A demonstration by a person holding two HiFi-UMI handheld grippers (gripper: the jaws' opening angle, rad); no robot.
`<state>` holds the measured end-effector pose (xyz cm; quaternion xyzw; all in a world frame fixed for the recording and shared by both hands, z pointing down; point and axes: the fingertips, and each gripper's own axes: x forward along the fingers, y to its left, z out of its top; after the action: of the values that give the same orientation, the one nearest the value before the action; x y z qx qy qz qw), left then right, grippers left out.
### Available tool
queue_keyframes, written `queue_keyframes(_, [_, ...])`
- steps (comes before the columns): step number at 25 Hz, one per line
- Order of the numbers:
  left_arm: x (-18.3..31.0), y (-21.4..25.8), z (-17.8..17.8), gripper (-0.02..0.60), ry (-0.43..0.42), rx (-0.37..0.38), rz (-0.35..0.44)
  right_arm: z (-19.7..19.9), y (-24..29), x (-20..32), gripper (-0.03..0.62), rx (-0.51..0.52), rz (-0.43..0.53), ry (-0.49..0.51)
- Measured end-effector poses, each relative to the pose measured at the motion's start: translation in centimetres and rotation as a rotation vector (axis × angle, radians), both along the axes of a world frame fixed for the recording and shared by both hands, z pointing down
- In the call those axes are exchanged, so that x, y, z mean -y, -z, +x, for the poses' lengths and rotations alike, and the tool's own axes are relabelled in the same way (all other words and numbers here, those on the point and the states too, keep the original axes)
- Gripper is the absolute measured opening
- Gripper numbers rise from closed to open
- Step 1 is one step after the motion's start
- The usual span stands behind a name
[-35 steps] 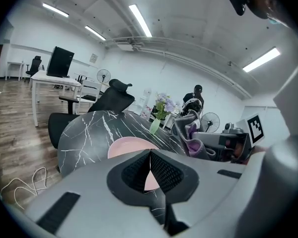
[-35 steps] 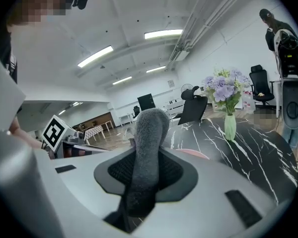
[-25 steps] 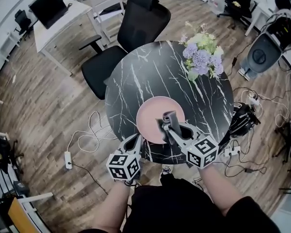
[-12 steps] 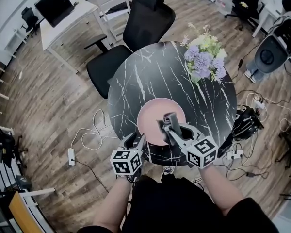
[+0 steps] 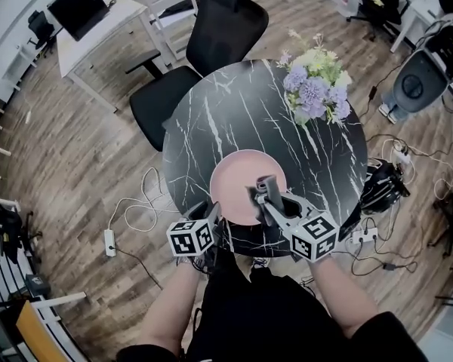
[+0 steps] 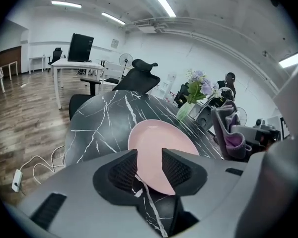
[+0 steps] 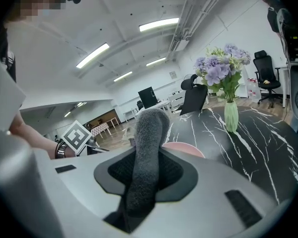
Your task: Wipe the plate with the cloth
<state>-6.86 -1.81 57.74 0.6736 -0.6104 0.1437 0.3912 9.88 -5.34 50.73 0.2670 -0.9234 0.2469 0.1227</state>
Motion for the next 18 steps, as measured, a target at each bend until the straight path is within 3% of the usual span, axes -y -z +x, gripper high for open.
queue_keyframes(10, [2.9,-5.0,-1.9,0.164,-0.027,-0.069,-0.120,-1.2,-2.8,0.9,0.107,-0.069,-0.074,-0.047])
queue_keyframes(18, [5.4,-7.3,-1.9,0.155,-0.127,-0.117,-0.183,-4.4,-5.1,1.7,0.107,-0.119,-0.147,-0.067])
